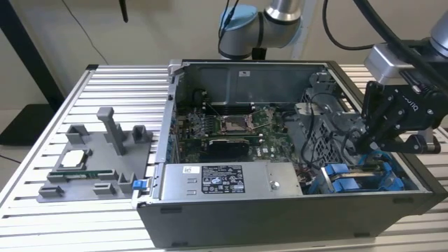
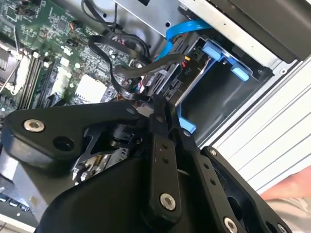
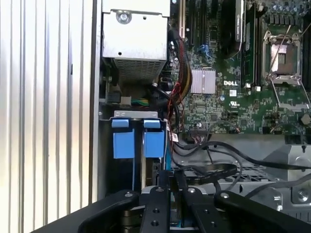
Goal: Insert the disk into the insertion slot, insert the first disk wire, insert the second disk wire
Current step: 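Insert the second disk wire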
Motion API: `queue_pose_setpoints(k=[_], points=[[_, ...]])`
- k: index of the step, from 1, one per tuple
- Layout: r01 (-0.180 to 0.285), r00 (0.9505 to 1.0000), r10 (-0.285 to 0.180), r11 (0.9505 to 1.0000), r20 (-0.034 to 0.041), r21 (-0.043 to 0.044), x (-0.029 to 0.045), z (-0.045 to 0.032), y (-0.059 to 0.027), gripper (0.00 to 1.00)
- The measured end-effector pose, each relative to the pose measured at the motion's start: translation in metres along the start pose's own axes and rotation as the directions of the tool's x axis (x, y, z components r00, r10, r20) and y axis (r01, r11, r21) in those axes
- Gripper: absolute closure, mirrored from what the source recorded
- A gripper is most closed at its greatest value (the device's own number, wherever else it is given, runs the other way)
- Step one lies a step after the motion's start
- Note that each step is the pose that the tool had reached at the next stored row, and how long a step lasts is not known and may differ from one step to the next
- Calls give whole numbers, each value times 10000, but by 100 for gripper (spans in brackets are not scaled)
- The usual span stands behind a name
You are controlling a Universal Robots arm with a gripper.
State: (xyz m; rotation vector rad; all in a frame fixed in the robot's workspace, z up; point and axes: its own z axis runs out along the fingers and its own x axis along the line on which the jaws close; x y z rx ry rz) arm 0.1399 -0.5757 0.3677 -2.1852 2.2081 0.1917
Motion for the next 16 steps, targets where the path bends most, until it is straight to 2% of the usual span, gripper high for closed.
queue_pose_setpoints(k=[3, 9, 16], points=[[-185, 9998, 186, 9998, -80, 64, 4, 33, 5, 100], [-373, 9993, 375, 9990, -84, 241, 11, 101, 2, 100], [-375, 9993, 377, 9990, -84, 257, 11, 104, 2, 100]])
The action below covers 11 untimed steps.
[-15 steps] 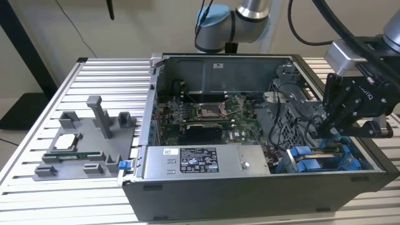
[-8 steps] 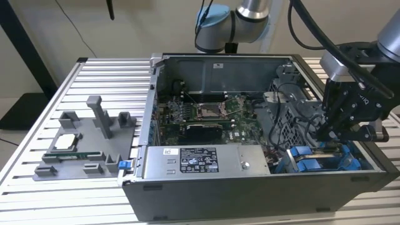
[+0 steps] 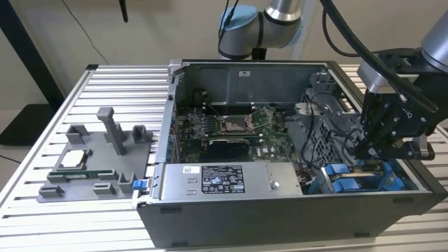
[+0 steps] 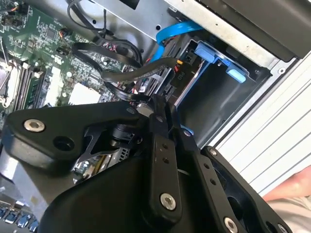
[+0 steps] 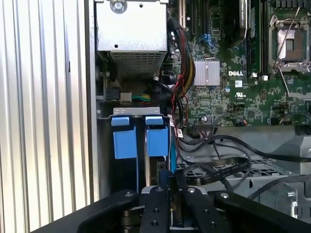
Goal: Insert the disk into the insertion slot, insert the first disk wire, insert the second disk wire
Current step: 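Insert the second disk wire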
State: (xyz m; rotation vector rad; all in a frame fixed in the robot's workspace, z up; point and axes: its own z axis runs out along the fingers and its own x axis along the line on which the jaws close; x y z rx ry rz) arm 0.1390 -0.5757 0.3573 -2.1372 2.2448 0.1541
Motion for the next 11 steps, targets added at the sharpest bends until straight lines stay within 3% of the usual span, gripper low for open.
queue_pose_setpoints(k=[7, 11], points=[[0, 10000, 0, 10000, -2, 4, 0, 1, 0, 100], [9, 10000, -9, 9999, -28, 114, 1, 16, 0, 100]])
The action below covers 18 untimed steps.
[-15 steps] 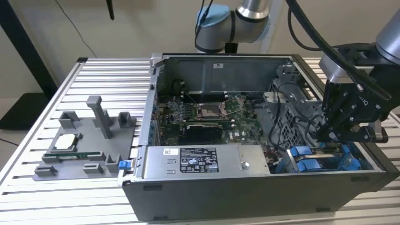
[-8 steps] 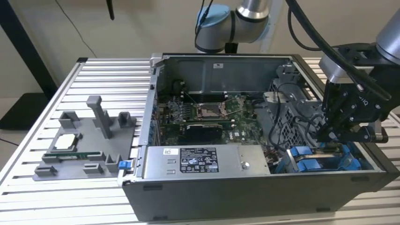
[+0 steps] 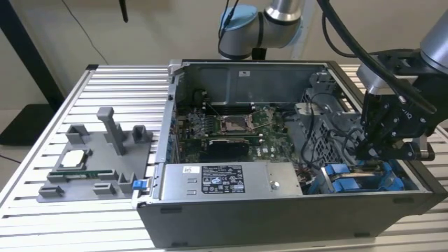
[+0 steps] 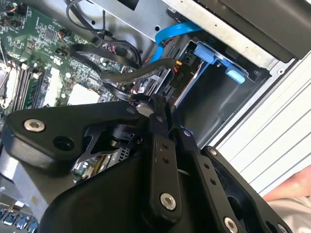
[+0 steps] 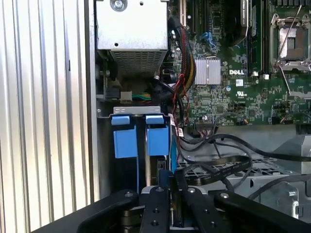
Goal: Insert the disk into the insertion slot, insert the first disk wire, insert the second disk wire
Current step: 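Insert the second disk wire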
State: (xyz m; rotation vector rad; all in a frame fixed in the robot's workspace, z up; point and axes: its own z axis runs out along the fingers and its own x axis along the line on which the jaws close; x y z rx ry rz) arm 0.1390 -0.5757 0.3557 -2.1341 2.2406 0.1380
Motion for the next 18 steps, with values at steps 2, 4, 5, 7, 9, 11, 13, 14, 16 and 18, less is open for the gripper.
queue_pose_setpoints(k=[2, 4, 5, 7, 9, 11, 13, 14, 16, 18], points=[[4, 10000, -4, 10000, -11, 90, 1, 13, -1, 100], [-7, 10000, 7, 9999, -22, 155, 2, 27, -1, 100], [-17, 10000, 18, 9998, -27, 183, 3, 33, -2, 100], [-37, 10000, 38, 9997, -39, 226, 5, 43, -2, 100], [-59, 10000, 60, 9996, -45, 260, 10, 54, -2, 100], [-80, 10000, 81, 9995, -56, 291, 12, 61, -3, 100], [-90, 9999, 92, 9995, -68, 311, 14, 67, -3, 100], [-92, 9999, 94, 9994, -76, 321, 14, 70, -3, 100], [-93, 9999, 96, 9994, -87, 343, 15, 73, -3, 100], [-92, 9999, 96, 9993, -98, 364, 15, 79, -3, 100]])
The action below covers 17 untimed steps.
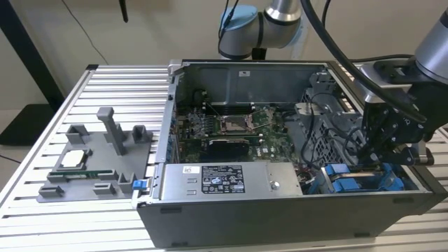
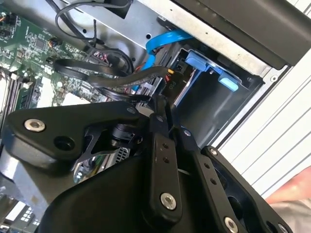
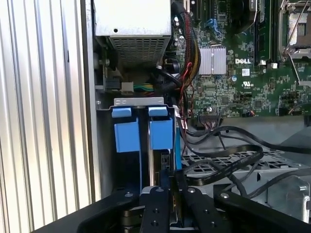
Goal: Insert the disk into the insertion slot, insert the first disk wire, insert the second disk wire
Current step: 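Insert the second disk wire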
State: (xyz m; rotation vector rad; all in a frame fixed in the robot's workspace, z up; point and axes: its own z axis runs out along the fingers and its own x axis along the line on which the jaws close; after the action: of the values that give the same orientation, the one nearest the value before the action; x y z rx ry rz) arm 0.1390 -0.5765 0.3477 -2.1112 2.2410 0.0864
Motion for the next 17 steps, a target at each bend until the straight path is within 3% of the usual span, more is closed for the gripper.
queue_pose_setpoints(k=[6, 17], points=[[6, 10000, -6, 10000, -25, 80, 2, 18, 3, 100], [9, 10000, -8, 10000, -28, 93, 4, 46, 21, 100]])
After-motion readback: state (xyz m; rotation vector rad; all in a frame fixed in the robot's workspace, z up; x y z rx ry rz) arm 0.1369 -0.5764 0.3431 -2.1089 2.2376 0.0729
